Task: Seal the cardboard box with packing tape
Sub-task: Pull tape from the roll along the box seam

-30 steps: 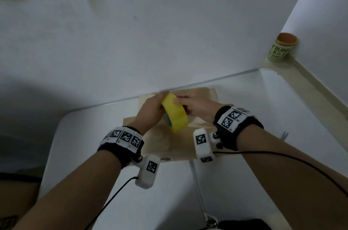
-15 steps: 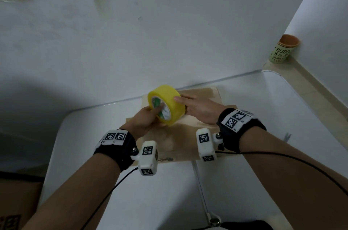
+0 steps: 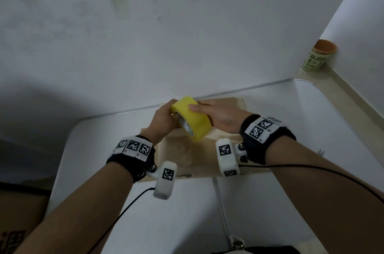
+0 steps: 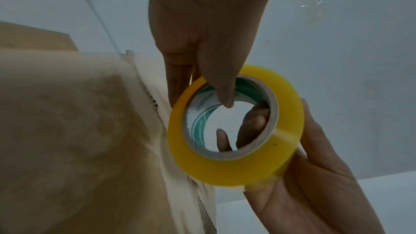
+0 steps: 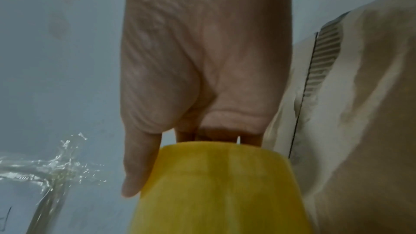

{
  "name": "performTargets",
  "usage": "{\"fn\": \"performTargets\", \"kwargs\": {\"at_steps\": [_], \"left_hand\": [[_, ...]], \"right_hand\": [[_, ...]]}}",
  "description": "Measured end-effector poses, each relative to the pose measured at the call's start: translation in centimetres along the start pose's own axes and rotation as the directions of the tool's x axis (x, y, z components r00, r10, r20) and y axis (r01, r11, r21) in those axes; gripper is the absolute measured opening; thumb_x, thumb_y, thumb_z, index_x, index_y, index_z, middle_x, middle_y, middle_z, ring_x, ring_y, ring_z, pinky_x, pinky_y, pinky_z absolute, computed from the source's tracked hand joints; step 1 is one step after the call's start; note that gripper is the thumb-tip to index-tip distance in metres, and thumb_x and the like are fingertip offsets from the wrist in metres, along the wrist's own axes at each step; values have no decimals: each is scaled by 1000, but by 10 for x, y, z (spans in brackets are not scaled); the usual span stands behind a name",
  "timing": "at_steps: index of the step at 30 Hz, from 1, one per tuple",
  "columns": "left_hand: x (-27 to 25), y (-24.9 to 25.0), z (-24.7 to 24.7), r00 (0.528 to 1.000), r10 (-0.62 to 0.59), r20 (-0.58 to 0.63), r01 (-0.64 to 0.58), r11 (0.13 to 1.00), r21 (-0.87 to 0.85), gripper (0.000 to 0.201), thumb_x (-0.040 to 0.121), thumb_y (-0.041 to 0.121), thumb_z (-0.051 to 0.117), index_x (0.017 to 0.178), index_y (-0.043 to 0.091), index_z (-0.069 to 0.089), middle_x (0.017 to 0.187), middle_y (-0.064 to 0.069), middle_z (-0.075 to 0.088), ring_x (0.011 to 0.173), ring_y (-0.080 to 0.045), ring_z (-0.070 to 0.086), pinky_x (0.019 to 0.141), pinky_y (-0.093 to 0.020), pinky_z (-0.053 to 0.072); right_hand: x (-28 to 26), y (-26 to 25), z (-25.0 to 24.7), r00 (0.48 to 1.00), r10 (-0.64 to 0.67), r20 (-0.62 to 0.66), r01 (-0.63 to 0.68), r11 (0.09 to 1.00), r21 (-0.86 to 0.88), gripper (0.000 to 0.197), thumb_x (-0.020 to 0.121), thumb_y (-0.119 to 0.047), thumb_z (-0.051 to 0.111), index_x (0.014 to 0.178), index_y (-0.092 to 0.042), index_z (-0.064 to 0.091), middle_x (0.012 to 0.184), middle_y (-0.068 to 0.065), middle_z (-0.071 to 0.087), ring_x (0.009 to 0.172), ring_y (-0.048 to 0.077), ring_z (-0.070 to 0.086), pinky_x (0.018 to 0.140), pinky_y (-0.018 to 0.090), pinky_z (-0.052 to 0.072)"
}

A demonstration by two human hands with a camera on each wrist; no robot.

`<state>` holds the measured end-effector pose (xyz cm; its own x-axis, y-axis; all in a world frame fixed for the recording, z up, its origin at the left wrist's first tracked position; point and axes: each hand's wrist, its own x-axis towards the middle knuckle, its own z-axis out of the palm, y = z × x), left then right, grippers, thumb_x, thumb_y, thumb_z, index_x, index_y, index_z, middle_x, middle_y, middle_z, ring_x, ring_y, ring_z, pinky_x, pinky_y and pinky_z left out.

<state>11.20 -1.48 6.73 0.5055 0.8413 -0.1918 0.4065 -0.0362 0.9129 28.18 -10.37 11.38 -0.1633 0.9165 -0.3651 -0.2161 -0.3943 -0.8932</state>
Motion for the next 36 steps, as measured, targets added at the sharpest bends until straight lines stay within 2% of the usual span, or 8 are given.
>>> {"fn": "performTargets", "kwargs": {"at_steps": [3, 7, 16, 21, 24, 29, 32, 36], "left_hand": [[-7, 2, 1, 998, -57, 26, 58, 996, -66, 19, 91, 23, 61, 106, 11, 64, 95, -12, 71, 88, -31, 70, 73, -45, 60], [-13, -7, 6, 979, -194, 59, 201, 966, -163, 26, 93, 35, 61, 98, 11, 68, 97, -13, 72, 84, -25, 71, 74, -39, 59], [-29, -6, 11, 897, -367, 246, 442, 739, -509, 45, 92, 39, 51, 112, -1, 58, 91, -14, 72, 79, -21, 71, 58, -24, 59], [-30, -5, 14, 850, -408, 334, 526, 628, -573, 51, 94, 43, 46, 112, -3, 58, 80, -17, 73, 67, -18, 73, 51, -20, 57], [-29, -7, 11, 858, -409, 311, 514, 668, -538, 45, 95, 38, 49, 113, -3, 57, 81, -16, 73, 67, -17, 72, 53, -20, 58], [-26, 0, -17, 955, -165, 245, 237, 924, -301, 37, 97, 26, 54, 128, 5, 57, 118, -8, 68, 111, -23, 64, 101, -40, 48], [-32, 19, -32, 908, -41, 417, 167, 948, -271, 40, 97, 26, 51, 136, 19, 50, 133, 1, 60, 124, -16, 54, 106, -36, 39], [-34, 34, -31, 893, -35, 450, 137, 971, -196, 46, 89, 30, 62, 131, 16, 52, 127, -1, 62, 119, -18, 57, 104, -38, 42]], "right_hand": [[1, -2, 4, 999, 19, 46, -20, 1000, 7, 49, 98, -30, 49, 133, 4, 48, 121, 30, 59, 105, 35, 60, 96, 42, 49], [2, -1, 9, 999, 20, 36, -21, 1000, 13, 51, 99, -33, 46, 125, 11, 51, 101, 19, 65, 87, 25, 65, 84, 33, 56], [9, 4, 18, 1000, -6, 9, 5, 997, 79, 45, 97, -30, 50, 129, 1, 51, 126, 27, 57, 115, 37, 55, 107, 50, 40], [8, 1, 20, 999, 0, 54, -4, 997, 71, 47, 96, -20, 51, 131, 11, 45, 121, 26, 54, 109, 34, 52, 94, 43, 45], [7, 1, 18, 997, -6, 73, 3, 999, 42, 54, 89, -20, 56, 133, 10, 44, 122, 26, 55, 107, 34, 54, 91, 42, 46], [15, 4, 10, 970, 26, -241, -61, 989, -137, 65, 75, -60, 58, 125, -18, 59, 123, 10, 64, 111, 27, 61, 104, 48, 43], [13, -1, 7, 949, -58, -311, -69, 921, -382, 66, 83, -68, 48, 119, -15, 64, 112, 8, 69, 97, 23, 67, 93, 38, 52], [11, -6, 4, 917, -187, -352, -81, 777, -624, 68, 91, -65, 38, 75, -2, 60, 75, 17, 65, 71, 30, 65, 65, 29, 44]]}}
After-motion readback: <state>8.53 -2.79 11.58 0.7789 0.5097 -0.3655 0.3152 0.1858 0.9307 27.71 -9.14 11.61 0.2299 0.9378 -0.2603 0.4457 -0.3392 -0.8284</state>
